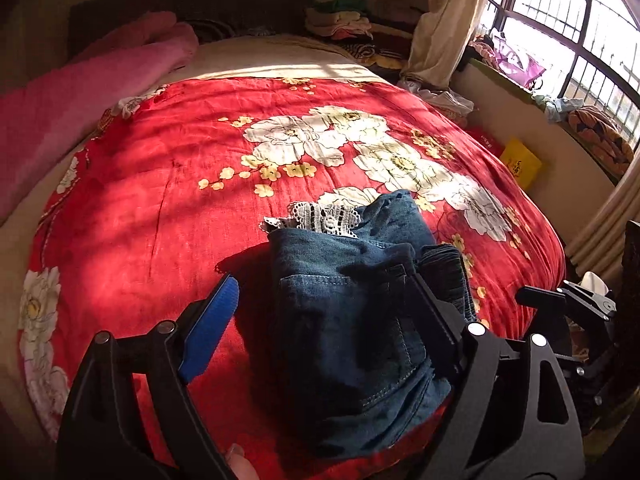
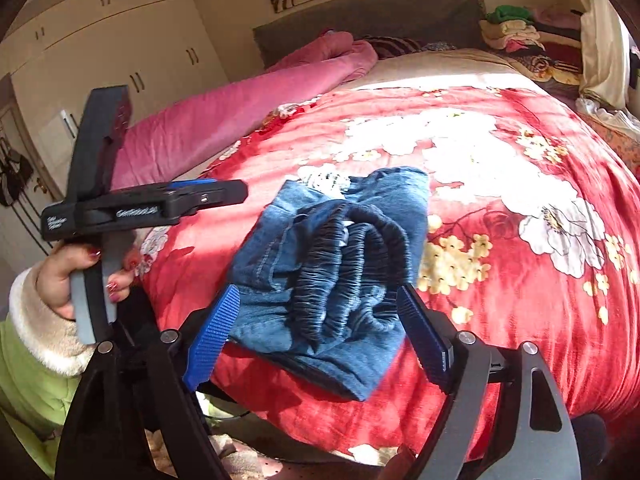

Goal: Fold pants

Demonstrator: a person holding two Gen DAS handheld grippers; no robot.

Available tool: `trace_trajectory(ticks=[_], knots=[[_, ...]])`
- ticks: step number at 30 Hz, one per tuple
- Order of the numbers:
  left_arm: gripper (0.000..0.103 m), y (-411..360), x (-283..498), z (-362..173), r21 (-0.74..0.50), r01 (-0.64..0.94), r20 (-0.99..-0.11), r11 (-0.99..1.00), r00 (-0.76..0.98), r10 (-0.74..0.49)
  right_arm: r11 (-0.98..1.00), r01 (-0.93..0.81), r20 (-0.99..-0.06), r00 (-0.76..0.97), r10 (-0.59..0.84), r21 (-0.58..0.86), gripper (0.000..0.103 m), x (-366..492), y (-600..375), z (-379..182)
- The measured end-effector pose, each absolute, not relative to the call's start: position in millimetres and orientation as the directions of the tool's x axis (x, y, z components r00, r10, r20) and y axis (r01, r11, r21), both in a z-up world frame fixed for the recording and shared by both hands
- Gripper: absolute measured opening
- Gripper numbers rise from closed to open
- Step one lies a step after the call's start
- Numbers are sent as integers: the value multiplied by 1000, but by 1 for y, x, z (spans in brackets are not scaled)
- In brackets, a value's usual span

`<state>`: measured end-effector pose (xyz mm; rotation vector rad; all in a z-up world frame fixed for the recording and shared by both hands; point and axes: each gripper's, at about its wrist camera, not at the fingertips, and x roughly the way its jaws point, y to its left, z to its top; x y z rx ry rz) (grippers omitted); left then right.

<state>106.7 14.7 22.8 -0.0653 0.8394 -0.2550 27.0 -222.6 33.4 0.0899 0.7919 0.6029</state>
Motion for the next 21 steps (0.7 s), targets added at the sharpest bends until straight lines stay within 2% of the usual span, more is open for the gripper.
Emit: trace_trajectory(ticks=[6,12,21], knots=[[82,23,99,-6,-170,157,-754,973,615,-231,862,-404,-674,549,495,305,84,55,-227,9],[83,25,99,-30,-217,138,-772,966,581,-257,857,-371,-681,525,511,357,87,76,-224,-7],[83,19,102,-50,-225,132,-785,965,563,-260,815,-334,-679,450,580,474,87,108,-227,-34]])
